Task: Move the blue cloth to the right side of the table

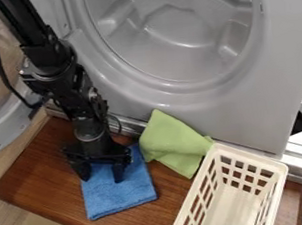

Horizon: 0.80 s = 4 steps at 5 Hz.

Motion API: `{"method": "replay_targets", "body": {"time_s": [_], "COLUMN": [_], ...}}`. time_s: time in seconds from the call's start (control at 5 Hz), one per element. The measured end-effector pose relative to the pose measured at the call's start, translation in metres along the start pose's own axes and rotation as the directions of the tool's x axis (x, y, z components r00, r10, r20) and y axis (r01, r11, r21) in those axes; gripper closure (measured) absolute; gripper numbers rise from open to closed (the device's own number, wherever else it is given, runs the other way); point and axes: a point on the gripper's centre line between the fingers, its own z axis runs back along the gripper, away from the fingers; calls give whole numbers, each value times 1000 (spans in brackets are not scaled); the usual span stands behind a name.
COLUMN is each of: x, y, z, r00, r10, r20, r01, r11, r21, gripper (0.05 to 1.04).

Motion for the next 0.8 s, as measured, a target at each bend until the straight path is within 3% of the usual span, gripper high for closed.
{"method": "replay_targets", "body": {"time_s": [0.8], "x": [-39], "y": [-56], "z": [3], "r00": [984], "r10": [-176], "r20": [-41], "r01": [175], "r11": [984], "r21": [-28], "gripper": [83]}}
